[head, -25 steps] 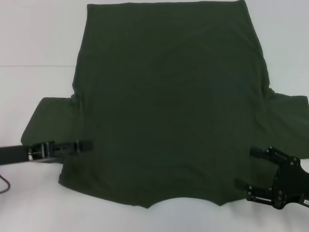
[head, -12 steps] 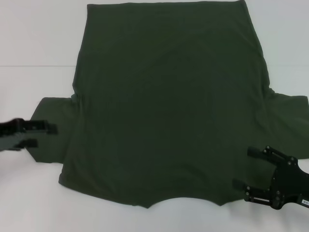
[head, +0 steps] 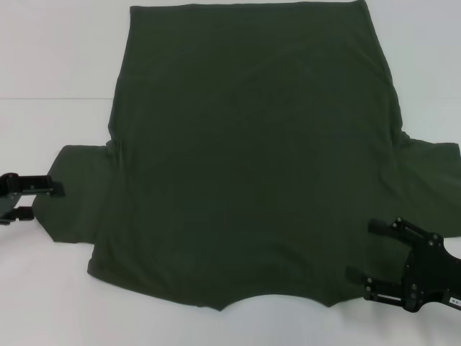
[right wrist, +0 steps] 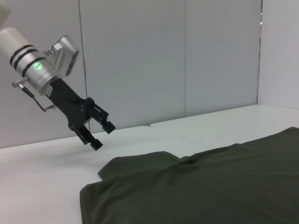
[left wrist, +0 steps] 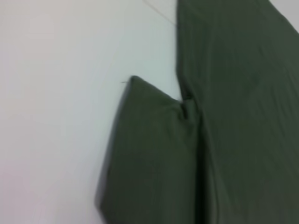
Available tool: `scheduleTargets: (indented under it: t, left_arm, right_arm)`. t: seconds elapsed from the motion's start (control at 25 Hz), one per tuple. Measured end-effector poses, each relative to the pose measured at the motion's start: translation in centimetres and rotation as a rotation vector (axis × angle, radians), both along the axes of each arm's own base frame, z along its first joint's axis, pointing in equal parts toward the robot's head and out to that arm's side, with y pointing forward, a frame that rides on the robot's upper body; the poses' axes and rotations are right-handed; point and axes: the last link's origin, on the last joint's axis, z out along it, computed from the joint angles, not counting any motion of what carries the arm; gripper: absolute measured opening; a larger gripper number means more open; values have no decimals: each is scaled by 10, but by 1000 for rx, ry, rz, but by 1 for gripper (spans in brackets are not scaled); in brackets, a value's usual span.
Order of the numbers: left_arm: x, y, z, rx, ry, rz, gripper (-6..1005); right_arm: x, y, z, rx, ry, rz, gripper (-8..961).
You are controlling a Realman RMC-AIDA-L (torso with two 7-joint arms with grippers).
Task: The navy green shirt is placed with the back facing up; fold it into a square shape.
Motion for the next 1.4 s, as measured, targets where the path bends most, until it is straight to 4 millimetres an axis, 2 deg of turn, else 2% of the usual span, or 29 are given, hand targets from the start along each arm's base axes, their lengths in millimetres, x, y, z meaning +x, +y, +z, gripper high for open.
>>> scheduleTargets:
  t: [0.56,1.4]
  left_arm:
    - [-22,4,-14,64,13,90,872]
    - [-28,5,-25,89,29,112,852]
  right_arm:
    - [0,1,-1,0,-4,-1,947]
    - [-1,2,-1,1,-6,-1,947]
